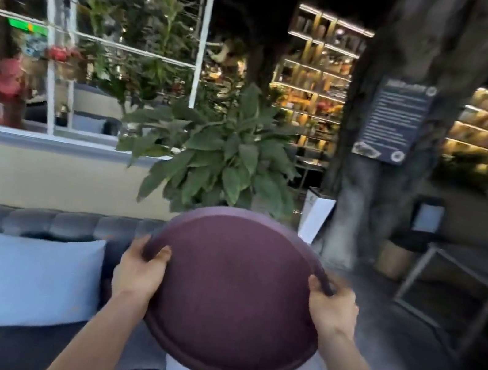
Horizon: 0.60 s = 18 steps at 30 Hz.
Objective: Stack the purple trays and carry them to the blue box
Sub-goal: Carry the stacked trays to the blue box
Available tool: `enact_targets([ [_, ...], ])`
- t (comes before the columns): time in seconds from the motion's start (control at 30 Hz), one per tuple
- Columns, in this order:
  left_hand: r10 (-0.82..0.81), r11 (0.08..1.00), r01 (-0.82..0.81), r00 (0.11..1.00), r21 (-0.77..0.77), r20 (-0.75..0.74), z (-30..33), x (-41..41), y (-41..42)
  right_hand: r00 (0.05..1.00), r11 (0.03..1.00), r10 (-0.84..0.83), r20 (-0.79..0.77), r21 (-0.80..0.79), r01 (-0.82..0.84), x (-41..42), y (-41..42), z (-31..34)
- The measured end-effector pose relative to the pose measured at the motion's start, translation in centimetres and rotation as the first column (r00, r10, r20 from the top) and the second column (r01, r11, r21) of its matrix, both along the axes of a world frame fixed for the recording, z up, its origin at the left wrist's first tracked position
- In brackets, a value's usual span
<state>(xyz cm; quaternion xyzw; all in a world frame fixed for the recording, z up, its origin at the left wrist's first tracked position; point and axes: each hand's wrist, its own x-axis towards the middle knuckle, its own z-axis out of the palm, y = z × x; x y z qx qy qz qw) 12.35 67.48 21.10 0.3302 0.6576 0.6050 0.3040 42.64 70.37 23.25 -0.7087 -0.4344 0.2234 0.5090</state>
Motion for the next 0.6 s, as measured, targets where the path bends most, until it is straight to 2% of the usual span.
enact_targets([
  [0.13, -0.18, 0.984, 0.179, 0.983, 0.007, 0.034, -0.5, 7.4, 2.7, 0.973, 0.974, -0.228, -0.037, 0.005, 0.228, 6.8, -5.1, 0.0],
  [0.33, -0.461, 0.887, 0.461, 0.887, 0.006, -0.02, -1.7, 21.0, 2.2, 0.85, 0.85, -0.526, -0.022, -0.024, 0.526, 16.6, -15.3, -1.4],
  [0.47, -0.654, 0.756, 0.655, 0.754, -0.016, -0.061, -2.5, 30.4, 0.1, 0.717, 0.717, -0.697, -0.017, -0.045, 0.696, 22.4, -22.5, -2.2],
  [0.6, -0.78, 0.624, 0.777, 0.615, -0.075, -0.116, -2.8, 39.9, -3.8, 0.567, 0.566, -0.824, -0.009, -0.068, 0.822, 28.6, -29.5, -3.0],
])
